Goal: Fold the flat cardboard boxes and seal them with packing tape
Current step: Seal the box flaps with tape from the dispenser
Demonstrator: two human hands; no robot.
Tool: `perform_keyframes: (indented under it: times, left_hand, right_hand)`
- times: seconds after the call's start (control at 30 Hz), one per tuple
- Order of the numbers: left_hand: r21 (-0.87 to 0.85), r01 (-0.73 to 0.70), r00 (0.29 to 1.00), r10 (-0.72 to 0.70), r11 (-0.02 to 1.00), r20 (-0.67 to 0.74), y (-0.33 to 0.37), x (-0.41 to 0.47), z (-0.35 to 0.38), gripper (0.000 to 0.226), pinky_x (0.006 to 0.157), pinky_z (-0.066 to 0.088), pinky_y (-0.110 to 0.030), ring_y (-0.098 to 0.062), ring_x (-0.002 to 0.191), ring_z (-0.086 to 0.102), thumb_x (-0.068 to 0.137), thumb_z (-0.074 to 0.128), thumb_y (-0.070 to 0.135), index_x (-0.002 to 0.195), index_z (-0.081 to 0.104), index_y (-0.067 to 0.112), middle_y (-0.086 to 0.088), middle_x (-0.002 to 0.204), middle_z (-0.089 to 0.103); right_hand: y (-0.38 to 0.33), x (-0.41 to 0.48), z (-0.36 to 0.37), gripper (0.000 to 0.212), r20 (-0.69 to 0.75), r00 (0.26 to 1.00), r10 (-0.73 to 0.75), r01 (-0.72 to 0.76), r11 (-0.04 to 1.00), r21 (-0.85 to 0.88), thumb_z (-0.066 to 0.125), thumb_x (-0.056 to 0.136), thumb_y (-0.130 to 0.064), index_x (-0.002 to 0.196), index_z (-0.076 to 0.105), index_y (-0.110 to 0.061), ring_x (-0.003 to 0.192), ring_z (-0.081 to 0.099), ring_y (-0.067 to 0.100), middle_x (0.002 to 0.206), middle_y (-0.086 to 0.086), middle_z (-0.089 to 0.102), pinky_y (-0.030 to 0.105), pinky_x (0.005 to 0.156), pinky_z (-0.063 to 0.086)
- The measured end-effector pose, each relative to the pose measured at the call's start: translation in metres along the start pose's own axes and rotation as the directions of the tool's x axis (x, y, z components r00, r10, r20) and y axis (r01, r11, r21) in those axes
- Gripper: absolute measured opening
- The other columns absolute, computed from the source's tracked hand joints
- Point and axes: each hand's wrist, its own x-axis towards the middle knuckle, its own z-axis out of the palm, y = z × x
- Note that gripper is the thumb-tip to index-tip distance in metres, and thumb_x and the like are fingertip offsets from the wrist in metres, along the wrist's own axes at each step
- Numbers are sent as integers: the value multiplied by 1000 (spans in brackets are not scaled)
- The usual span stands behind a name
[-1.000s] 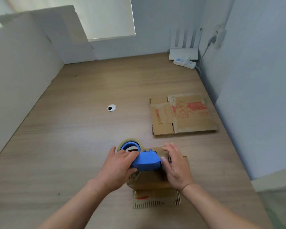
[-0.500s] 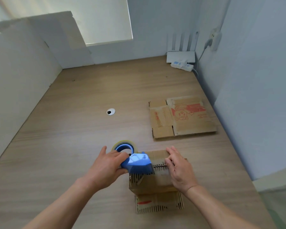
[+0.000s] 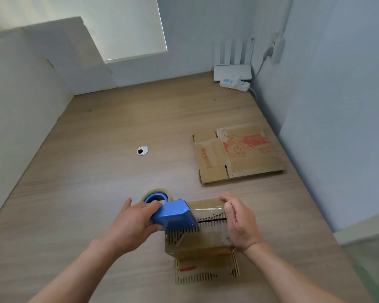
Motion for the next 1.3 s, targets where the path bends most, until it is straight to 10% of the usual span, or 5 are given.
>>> perform_keyframes:
  times: [0.23,0.33,0.53,0.8,1.3]
  left_hand:
    - [122,20,1000,-18,992,-24,21,6,9,25,108,26,-48,-21,110,53,96,52,45,115,43,30,12,115,61]
    - [116,28,999,-25,993,-26,21,4,14,27,109,25,-48,-21,112,51,96,51,45,116,41,29,13,118,60]
    - [102,7,999,-3,995,-41,25,4,9,21,108,24,-47,-20,109,51,96,51,42,112,41,31,14,110,58]
    - [100,-7,999,12,995,-45,32,6,12,23,107,24,-47,-20,109,50,98,50,41,114,39,32,14,113,57]
    - [36,-132,991,131,991,28,-14,-5,-21,27,113,19,-41,-13,98,52,90,60,43,110,44,36,17,102,57]
  right_hand:
    - [0,-7,9,35,-7,1000,29,-30,999,-36,56,98,-38,122,53,-13,113,47,-2,122,-3,57,-1,95,28]
    - [6,-15,10,48,-51,998,-27,21,994,-111,69,90,-33,130,52,-14,126,44,8,119,-7,55,20,109,35]
    - [1,-22,12,25,-237,970,47,-57,998,-34,54,95,-34,73,45,-29,131,47,18,129,-1,59,35,103,39]
    - [-26,-28,15,22,-274,961,45,-29,998,63,50,99,-34,80,49,-25,61,52,12,65,-5,52,28,56,45]
    - [-19,-20,13,27,-180,948,262,-233,958,166,46,102,-33,85,57,-17,70,68,10,75,3,67,37,65,60]
